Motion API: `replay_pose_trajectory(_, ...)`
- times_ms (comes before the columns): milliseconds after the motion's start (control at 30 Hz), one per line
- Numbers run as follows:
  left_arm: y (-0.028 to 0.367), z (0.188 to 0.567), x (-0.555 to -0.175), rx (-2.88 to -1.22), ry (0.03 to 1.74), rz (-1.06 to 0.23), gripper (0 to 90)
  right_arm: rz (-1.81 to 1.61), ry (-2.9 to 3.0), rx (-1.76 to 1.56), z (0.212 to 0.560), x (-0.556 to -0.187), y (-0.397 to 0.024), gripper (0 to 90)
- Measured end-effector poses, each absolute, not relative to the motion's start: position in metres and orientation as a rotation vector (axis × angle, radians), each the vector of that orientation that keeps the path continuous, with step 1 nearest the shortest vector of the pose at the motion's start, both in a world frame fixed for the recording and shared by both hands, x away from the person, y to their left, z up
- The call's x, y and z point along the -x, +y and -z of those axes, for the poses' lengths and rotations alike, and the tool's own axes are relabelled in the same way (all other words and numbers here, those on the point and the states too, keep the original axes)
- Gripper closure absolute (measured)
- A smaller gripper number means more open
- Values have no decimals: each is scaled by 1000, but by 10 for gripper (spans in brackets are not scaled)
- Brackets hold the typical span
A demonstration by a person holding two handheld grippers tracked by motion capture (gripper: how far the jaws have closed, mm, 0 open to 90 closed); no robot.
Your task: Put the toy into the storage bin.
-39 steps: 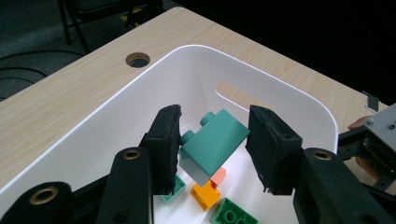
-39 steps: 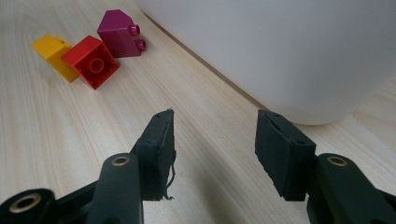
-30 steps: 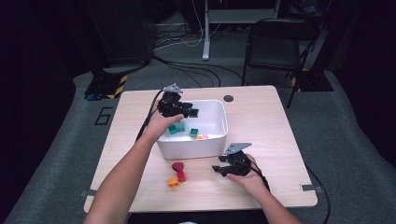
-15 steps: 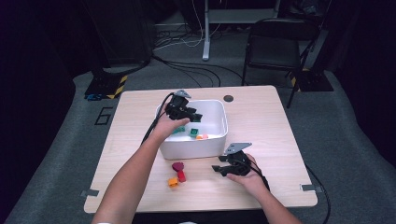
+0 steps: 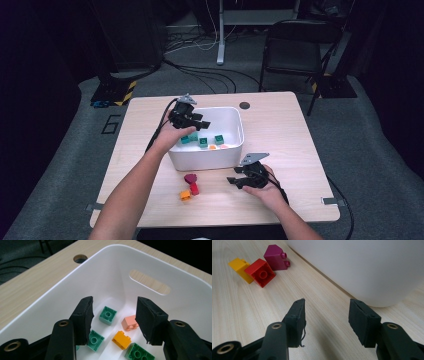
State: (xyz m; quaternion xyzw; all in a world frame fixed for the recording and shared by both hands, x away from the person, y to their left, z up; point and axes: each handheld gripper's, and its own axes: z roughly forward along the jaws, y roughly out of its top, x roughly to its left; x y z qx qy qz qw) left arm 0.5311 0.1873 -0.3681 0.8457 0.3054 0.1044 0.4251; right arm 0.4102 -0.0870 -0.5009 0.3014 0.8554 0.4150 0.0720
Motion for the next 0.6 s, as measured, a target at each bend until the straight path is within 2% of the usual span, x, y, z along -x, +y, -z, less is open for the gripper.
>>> replay_pose_trajectory(600,225,334,-491,-2053,732,-296,477,-1249,2562,-939,501,-413,-90,454)
